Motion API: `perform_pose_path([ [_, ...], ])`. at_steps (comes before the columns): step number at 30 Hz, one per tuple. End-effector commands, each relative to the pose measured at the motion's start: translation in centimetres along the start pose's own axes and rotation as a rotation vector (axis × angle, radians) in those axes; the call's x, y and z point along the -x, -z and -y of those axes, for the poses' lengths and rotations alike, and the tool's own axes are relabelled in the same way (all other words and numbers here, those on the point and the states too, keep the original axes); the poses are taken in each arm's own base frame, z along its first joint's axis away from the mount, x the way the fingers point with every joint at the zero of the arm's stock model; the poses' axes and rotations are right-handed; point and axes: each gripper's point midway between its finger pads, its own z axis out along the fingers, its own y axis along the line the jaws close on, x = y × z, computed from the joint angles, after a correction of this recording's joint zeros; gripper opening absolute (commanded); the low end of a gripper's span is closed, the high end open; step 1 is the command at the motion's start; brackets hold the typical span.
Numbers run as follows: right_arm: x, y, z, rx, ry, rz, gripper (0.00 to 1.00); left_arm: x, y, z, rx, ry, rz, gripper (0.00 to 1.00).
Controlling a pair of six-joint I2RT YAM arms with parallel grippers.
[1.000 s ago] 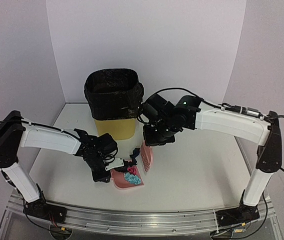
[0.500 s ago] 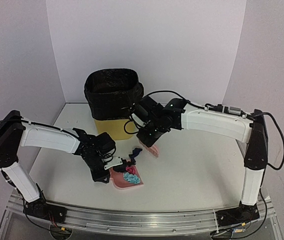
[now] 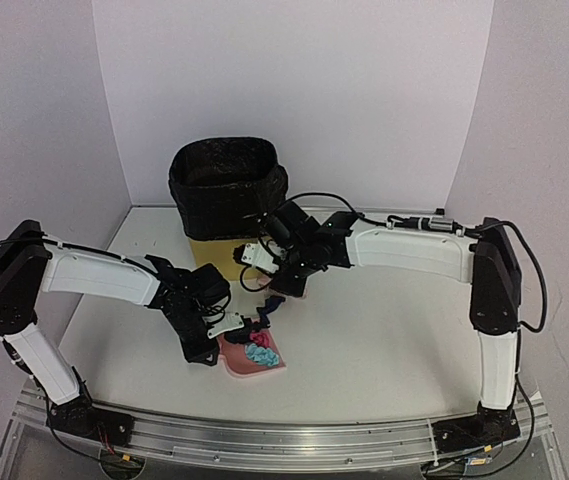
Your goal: Sweep away the paper scraps from the table
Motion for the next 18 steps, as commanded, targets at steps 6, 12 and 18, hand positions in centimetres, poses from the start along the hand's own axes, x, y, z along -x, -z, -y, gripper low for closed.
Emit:
perform_pose_path([
  [6, -1.9, 1.1, -6.4, 0.129, 0.191, -0.009, 0.0, -0.4, 0.0, -0.2, -0.009, 0.019, -0.054, 0.0],
  [12, -1.3, 4.3, -5.2, 0.1, -0.085, 0.017, 0.0, 0.2, 0.0, -0.2, -0.018, 0.027, -0.039, 0.0],
  [18, -0.5, 6.5, -6.1, 0.172, -0.333, 0.06, 0.0, 0.5, -0.4, -0.1, -0.03, 0.042, -0.051, 0.0],
])
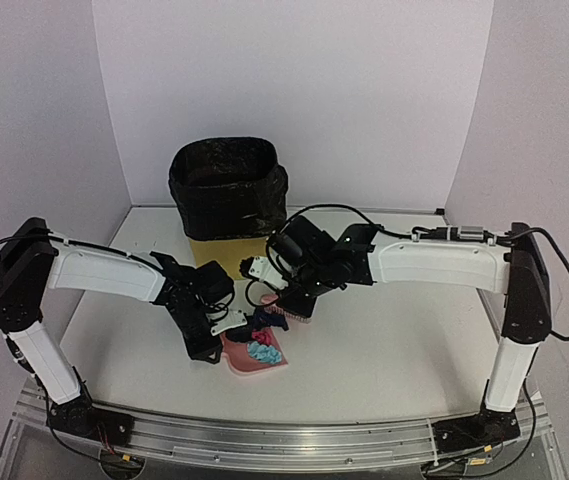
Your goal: Sweep away the paper scraps from the table
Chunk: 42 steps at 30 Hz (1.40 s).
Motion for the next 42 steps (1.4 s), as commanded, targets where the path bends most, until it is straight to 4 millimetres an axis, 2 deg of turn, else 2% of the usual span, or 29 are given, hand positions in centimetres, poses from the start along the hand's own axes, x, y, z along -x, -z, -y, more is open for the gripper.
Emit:
perform_pose_path([
  [1, 0.8, 2.6, -2.0, 0.103, -0.231, 0.045, 0.0, -0.2, -0.4, 0.0, -0.022, 0.033, -0.047, 0.0],
  [6, 1.3, 3.1, -3.8, 0.126, -0.275, 0.046, 0.0, 0.1, -0.8, 0.0, -0.029, 0.039, -0.052, 0.0],
  [9, 1.5, 3.7, -3.7, 0.092, -0.296, 0.052, 0.0, 0.5, -0.7, -0.1, -0.026, 0.038, -0.042, 0.0],
  [13, 1.7, 4.9, -1.7, -0.01, -0.367, 0.073, 0.0, 1.0, -0.5, -0.1, -0.021, 0.023, -0.003, 0.0],
  [20, 1.3, 7.7, 4.1, -0.321, -0.422, 0.103, 0.0, 2.0, 0.3, 0.4, -0.029, -0.04, 0.108, 0.0],
  [26, 1.7, 10.2, 5.2, -0.346, -0.472, 0.161, 0.0, 3.4, 1.0, -0.5, 0.031, -0.055, 0.2, 0.0],
  [32, -0.2, 12.5, 6.8, -0.445, -0.556, 0.184, 0.0, 4.7, 1.2, -1.7, 0.106, -0.061, 0.271, 0.0],
  [36, -1.7, 14.1, 7.8, -0.517, -0.611, 0.198, 0.0, 5.4, 2.0, -1.4, 0.102, -0.08, 0.321, 0.0],
  [42, -5.5, 15.8, 8.7, -0.626, -0.677, 0.197, 0.0, 7.2, 6.0, 0.7, 0.015, -0.14, 0.411, 0.0],
])
